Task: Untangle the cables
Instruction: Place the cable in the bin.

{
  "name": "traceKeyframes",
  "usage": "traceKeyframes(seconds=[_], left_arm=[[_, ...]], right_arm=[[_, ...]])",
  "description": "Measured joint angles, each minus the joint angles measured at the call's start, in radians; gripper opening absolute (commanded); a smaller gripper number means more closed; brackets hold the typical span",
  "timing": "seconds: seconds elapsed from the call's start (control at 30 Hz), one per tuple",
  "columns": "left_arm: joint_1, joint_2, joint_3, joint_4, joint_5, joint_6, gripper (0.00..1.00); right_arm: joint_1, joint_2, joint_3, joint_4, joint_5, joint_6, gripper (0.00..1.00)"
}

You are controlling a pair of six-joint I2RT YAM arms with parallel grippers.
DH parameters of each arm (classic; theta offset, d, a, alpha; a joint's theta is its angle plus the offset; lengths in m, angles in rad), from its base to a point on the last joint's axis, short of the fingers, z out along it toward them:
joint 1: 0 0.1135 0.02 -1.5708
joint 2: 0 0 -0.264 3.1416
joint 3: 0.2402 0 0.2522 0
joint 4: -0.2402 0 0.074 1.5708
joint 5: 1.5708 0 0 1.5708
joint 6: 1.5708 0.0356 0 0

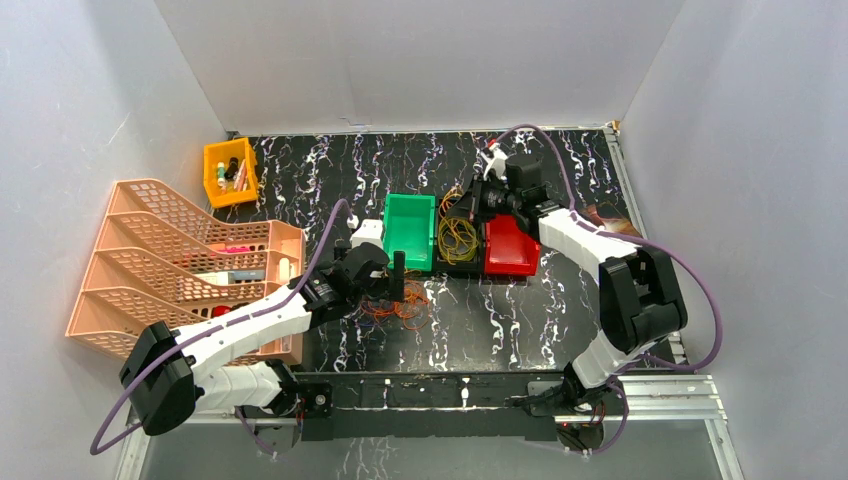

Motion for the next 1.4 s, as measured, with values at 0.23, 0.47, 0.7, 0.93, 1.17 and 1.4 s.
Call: traceKeyframes(seconds=[0.23,0.47,0.7,0.93,1.17,1.4], left_arm=[[0.0,-0.001,0.0,-0.009,-0.003,-0.001,0.98],[0.0,-0.002,-0.002,-0.013,-0.003,-0.004,0.98],[0.0,-0.002,-0.002,-0.013,-0.002,-0.004,0.98],[0.0,-0.003,-0.002,-0.013,-0.002,-0.003,0.98],[0.0,-0.003,-0.002,-0.023,-0.002,-0.003,0.98],[0.0,0.006,-0.002,-0.023,-0.001,-0.003,0.98]], right_arm=[[0.066,0.032,0.016,-0.09,0.164,-0.092,0.0],[0.103,0.078,0.037,-0.177,0.344,-0.159,0.0],[0.14,0.123,0.1,-0.247,0.539,-0.21,0.0],[0.156,0.145,0.166,-0.229,0.671,-0.253,0.0],[0.156,0.174,0.171,-0.174,0.605,-0.364,0.03],[0.167,0.174,0.084,-0.262,0.491,-0.405,0.11]])
